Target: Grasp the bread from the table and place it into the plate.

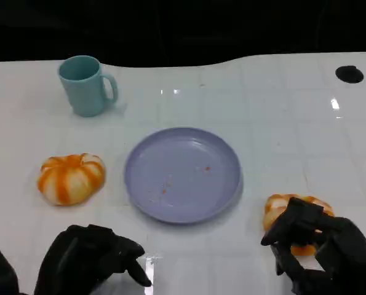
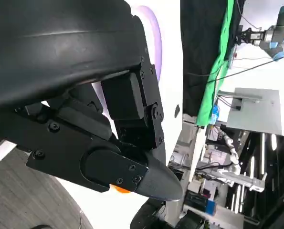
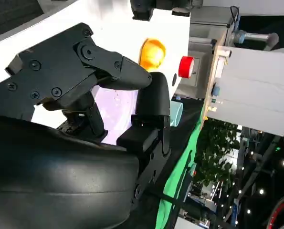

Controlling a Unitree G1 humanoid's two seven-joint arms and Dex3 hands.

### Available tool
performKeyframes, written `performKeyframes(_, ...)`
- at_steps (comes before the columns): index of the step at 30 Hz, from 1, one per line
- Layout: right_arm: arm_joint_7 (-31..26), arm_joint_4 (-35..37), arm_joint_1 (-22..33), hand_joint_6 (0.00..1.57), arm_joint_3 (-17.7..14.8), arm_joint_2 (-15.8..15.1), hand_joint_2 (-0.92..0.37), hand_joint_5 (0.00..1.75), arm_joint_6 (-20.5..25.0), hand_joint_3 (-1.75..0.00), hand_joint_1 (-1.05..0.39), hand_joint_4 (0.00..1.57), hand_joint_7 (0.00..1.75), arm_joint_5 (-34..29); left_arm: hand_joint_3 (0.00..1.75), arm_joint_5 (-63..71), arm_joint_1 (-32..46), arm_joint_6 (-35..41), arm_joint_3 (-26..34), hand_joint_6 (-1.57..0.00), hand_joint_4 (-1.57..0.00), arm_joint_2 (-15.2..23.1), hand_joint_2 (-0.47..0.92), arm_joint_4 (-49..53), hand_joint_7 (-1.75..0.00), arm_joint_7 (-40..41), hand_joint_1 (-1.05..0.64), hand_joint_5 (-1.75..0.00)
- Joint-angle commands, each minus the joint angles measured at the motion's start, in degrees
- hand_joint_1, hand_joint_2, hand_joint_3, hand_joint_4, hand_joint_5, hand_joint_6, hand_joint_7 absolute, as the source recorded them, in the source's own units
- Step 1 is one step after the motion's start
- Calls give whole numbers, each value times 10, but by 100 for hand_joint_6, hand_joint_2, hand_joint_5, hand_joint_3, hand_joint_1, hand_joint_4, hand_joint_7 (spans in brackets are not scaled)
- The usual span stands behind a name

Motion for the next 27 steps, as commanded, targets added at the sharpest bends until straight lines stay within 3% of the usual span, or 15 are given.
performKeyframes(1,-3,-3,-1,67,-7,-7,-59,175,-3,-98,-29,81,140,2,0,1,2,1,4,-157,-130,9,84,-2,0,5,-94,-82)
performKeyframes(9,4,-8,0,66,-7,-9,-59,175,8,-97,-27,80,139,13,0,1,0,-1,4,-157,-131,6,83,2,-1,4,-94,-82)
performKeyframes(12,2,-8,-2,70,-9,-7,-67,175,1,-80,-29,75,116,14,0,3,0,-3,3,-157,-130,7,84,3,-1,4,-95,-82)
performKeyframes(13,0,-7,-3,70,-10,-7,-74,169,-2,-64,-31,70,102,14,0,3,0,-3,3,-157,-130,7,84,3,-1,4,-95,-82)
performKeyframes(15,3,-10,-8,70,-11,-11,-82,162,-6,-47,-33,65,89,13,0,1,-1,-3,4,-157,-130,7,84,3,-1,2,-94,-82)
performKeyframes(18,0,-9,-18,65,-14,-21,-90,144,-19,-28,-36,56,81,-5,0,1,-1,-3,4,-157,-130,7,84,3,-1,2,-94,-83)
performKeyframes(24,-10,-36,-29,56,-20,-71,-92,109,-11,-24,-47,46,71,-83,0,2,1,2,5,-157,-130,8,84,0,-1,7,-94,-84)
performKeyframes(27,-34,-46,-34,54,-26,-93,-92,77,-30,-22,-53,46,51,-150,0,1,2,1,5,-157,-130,8,84,-1,-1,5,-94,-84)
